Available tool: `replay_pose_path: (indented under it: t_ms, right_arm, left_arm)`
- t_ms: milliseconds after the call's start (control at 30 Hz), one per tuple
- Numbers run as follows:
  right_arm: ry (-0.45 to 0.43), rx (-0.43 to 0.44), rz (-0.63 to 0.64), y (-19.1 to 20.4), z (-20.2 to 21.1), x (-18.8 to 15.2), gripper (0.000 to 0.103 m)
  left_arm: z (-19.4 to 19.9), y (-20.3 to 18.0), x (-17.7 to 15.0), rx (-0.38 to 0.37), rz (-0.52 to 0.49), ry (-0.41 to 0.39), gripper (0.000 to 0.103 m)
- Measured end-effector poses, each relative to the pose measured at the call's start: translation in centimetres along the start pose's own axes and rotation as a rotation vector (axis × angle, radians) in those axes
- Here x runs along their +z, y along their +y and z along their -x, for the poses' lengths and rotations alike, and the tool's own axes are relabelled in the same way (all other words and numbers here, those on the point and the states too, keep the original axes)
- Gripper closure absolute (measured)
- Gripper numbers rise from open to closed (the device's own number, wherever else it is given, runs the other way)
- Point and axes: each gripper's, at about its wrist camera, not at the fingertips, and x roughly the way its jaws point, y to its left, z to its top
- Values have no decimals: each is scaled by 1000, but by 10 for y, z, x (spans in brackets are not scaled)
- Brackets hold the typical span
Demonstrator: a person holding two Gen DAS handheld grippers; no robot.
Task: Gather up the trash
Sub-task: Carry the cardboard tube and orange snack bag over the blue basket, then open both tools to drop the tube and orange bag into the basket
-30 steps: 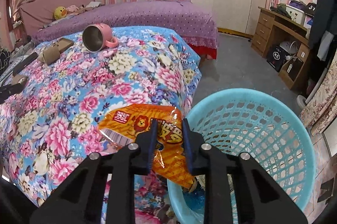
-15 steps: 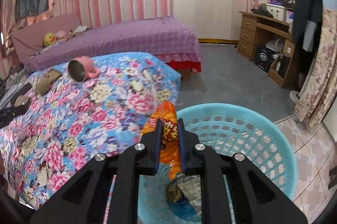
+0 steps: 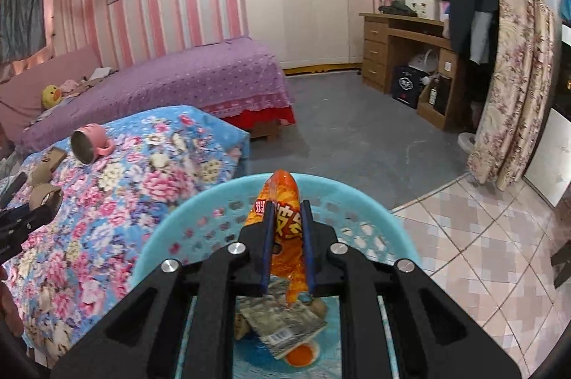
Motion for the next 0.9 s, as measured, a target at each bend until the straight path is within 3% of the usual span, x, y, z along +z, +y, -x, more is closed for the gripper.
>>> replay_pose_path:
  t_ms: [300,667,700,833,900]
  right_arm:
    - [12,-26,-11,-18,-4,-3,88]
    - [15,-37,-29,-29,-7,-4,89]
    - [15,-37,-28,-28,-7,-4,89]
    - [18,-41,-20,-24,-9,-4,89]
    - [17,-44,-16,-22,-9,-4,88]
  left_arm:
    - [-26,-92,9,-98,-88,11,50]
    - [-57,-136,6,-129,-161,60,49]
    - [-59,-136,7,-126,-164,59,47]
    - [-57,-130,10,-106,-152,35,22]
    - [-57,-125,12,-94,-151,32,21]
